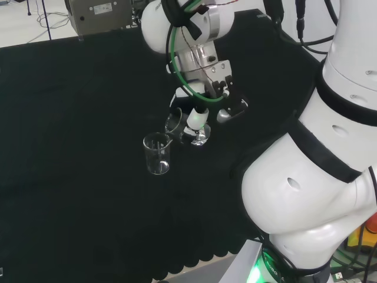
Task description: Pour the water from the handheld beaker into the one on the table.
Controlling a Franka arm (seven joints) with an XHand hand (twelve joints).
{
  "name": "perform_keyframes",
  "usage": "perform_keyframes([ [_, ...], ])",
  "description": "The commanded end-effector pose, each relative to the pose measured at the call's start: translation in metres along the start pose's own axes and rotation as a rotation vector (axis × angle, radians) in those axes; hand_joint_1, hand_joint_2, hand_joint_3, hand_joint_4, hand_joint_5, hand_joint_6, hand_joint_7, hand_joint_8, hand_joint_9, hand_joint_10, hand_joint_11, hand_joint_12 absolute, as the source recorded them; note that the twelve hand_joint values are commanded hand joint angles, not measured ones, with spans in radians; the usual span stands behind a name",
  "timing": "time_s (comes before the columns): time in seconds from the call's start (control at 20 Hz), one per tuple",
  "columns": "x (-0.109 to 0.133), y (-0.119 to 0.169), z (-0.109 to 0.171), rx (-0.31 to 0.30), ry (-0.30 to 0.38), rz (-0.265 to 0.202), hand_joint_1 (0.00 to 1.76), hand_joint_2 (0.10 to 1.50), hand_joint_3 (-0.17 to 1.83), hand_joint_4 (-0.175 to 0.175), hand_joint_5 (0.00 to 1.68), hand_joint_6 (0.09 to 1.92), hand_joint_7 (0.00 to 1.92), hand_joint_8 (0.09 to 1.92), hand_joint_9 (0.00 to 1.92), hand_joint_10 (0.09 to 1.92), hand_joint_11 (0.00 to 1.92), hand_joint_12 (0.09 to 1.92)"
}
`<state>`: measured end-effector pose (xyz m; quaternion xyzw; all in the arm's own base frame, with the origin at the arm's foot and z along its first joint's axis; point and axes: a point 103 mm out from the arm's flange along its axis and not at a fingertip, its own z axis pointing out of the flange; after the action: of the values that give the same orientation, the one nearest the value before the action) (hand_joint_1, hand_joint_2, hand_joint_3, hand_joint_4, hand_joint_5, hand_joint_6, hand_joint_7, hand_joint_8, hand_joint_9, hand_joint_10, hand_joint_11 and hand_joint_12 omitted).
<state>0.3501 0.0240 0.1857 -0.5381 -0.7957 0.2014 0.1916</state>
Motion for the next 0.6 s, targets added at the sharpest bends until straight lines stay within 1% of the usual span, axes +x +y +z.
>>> perform_keyframes([
  [0.05,0.004,0.006,-0.004,0.048,-0.056,0.009,1.27,1.14,-0.17,-0.111,0.95,1.06,1.23,0.79,1.35,1.01,1.13,1.05],
  [0.2,0.007,0.008,-0.008,0.056,-0.077,0.009,1.27,1.14,-0.17,-0.110,0.95,1.07,1.23,0.79,1.35,1.01,1.13,1.05],
  [0.3,0.010,0.009,-0.010,0.074,-0.098,0.016,1.27,1.15,-0.17,-0.110,0.94,1.07,1.22,0.79,1.35,1.01,1.14,1.05],
  [0.5,0.013,0.009,-0.013,0.099,-0.137,0.037,1.27,1.15,-0.17,-0.110,0.94,1.07,1.22,0.79,1.35,1.01,1.14,1.06],
  [0.6,0.015,0.010,-0.015,0.110,-0.143,0.044,1.27,1.15,-0.17,-0.110,0.94,1.07,1.22,0.80,1.35,1.01,1.14,1.06],
])
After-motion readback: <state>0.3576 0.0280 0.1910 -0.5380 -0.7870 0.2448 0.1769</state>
